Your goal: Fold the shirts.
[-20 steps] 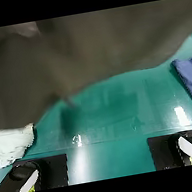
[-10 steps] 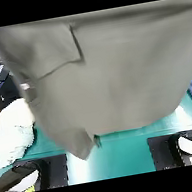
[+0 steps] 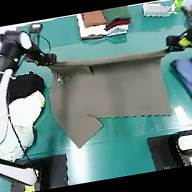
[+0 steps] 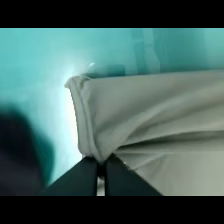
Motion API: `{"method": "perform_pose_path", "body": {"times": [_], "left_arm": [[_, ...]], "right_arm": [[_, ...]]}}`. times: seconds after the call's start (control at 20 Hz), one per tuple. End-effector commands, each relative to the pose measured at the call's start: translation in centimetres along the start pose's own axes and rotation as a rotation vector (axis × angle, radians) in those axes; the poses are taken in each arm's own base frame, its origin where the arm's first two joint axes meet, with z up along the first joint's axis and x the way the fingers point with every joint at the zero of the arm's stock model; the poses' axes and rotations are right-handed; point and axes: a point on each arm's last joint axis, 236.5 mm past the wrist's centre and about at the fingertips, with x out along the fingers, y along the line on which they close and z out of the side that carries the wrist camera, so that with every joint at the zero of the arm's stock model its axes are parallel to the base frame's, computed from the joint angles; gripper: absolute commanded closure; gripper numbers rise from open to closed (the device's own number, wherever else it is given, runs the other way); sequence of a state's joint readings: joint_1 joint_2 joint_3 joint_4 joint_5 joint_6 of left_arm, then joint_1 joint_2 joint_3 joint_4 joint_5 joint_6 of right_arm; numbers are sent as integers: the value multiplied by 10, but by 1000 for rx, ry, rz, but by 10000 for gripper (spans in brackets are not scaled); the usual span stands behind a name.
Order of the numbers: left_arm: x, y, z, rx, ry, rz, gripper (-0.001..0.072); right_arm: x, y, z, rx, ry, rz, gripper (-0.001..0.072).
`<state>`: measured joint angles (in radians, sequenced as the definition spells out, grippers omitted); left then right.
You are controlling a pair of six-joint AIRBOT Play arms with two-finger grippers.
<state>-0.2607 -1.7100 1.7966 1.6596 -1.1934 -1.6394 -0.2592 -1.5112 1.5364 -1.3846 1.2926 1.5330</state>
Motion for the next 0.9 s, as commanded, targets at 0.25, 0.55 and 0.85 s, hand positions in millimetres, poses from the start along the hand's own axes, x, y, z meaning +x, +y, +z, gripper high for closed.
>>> {"method": "perform_pose_path", "body": {"times": [0.25,0.55,0.85], "left_arm": [[29,-2,-22,63,98,0,683],[55,-6,-83,63,279,-17,683],[58,-8,-97,46,322,-24,615]], "right_arm": [[21,9,-10,-32,49,44,697],[30,1,-72,-18,130,20,695],[61,-5,-106,13,186,22,524]]}}
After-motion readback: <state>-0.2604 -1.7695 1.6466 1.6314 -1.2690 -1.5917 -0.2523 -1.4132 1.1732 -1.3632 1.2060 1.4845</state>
